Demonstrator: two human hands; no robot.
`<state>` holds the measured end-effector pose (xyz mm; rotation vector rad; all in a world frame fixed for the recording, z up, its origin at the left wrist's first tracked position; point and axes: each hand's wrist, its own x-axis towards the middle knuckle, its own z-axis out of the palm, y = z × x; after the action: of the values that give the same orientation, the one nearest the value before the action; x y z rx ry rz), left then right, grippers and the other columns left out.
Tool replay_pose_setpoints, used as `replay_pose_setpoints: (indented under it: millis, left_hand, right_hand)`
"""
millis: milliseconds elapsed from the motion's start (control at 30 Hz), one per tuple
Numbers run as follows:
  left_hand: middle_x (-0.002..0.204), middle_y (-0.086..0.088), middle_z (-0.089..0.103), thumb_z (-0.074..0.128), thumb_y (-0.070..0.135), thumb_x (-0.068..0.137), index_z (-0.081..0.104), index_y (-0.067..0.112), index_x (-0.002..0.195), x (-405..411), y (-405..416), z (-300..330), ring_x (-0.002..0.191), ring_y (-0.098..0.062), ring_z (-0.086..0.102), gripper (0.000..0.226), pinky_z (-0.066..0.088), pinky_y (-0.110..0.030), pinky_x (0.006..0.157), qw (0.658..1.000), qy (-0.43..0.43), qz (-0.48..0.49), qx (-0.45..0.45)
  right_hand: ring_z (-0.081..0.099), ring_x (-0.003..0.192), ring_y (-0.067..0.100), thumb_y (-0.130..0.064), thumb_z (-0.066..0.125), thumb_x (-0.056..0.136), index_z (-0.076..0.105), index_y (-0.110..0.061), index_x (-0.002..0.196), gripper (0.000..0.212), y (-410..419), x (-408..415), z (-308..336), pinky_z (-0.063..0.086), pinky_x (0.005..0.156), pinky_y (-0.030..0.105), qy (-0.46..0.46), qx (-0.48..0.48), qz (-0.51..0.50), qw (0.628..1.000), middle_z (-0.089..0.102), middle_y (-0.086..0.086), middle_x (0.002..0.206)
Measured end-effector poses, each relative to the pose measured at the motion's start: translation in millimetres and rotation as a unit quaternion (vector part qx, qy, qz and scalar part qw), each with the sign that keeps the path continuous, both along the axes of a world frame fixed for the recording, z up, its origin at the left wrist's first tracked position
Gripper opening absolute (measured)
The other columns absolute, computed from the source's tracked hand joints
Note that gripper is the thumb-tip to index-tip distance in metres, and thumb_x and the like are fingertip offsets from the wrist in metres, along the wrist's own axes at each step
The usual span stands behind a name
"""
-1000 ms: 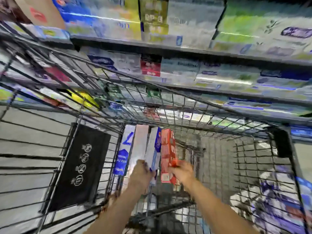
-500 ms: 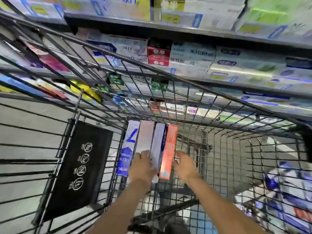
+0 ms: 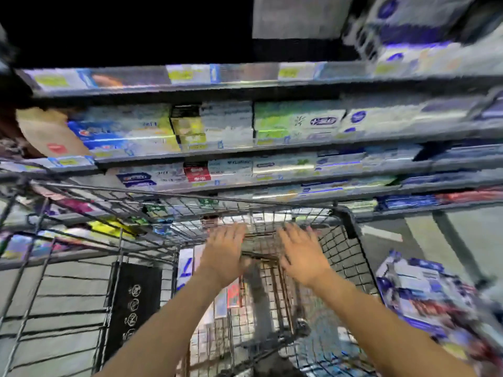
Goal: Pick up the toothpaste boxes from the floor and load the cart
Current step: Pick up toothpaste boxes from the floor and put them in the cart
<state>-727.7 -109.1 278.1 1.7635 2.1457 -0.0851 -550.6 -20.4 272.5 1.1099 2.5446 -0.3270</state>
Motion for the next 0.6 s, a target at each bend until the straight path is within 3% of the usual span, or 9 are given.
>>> replay_pose_setpoints:
  millis: [133, 300, 467, 600]
  left_hand:
    - [0.157, -0.008, 0.018, 0.047, 0.051, 0.092, 0.006, 0.013, 0.152, 49.9, 29.4, 50.8, 0.143, -0.026, 0.021, 0.082, 0.022, -0.039, 0.117, 0.998, -0.018, -0.062, 0.017]
    - [0.147, -0.011, 0.037, 0.050, 0.054, 0.089, 0.023, 0.012, 0.147, 139.6, 69.9, 98.6, 0.132, -0.030, 0.039, 0.076, 0.036, -0.042, 0.107, 0.985, 0.018, -0.163, 0.046]
    - [0.147, -0.009, 0.036, 0.050, 0.045, 0.093, 0.022, 0.011, 0.147, 263.7, 109.2, 111.0, 0.132, -0.026, 0.037, 0.070, 0.037, -0.036, 0.102, 0.967, 0.008, -0.252, 0.037]
    - [0.140, -0.015, 0.042, 0.053, 0.042, 0.092, 0.029, 0.007, 0.143, 389.6, 125.7, 99.4, 0.129, -0.030, 0.039, 0.067, 0.037, -0.039, 0.102, 0.964, 0.000, -0.267, 0.005]
  right_hand:
    - [0.008, 0.147, 0.025, -0.035, 0.035, 0.098, 0.006, -0.013, 0.152, 0.065, 8.8, 71.0, 48.7, 0.001, 0.118, 0.046, 0.014, 0.056, -0.061, 0.996, 0.006, 0.010, 0.160]
    - [0.012, 0.146, 0.028, -0.032, 0.038, 0.099, 0.010, -0.014, 0.152, 0.062, 10.1, 204.3, 81.0, 0.007, 0.119, 0.049, 0.033, 0.065, -0.211, 0.975, 0.008, 0.011, 0.159]
    - [0.021, 0.143, 0.028, -0.034, 0.046, 0.095, 0.019, -0.012, 0.150, 0.065, -22.8, 368.4, 80.3, 0.019, 0.115, 0.044, 0.027, 0.061, -0.383, 0.921, 0.016, 0.014, 0.157]
    - [0.036, 0.133, 0.032, -0.036, 0.051, 0.091, 0.021, -0.011, 0.148, 0.069, -63.4, 505.1, 54.1, 0.037, 0.105, 0.043, 0.035, -0.008, -0.512, 0.858, 0.026, 0.016, 0.150]
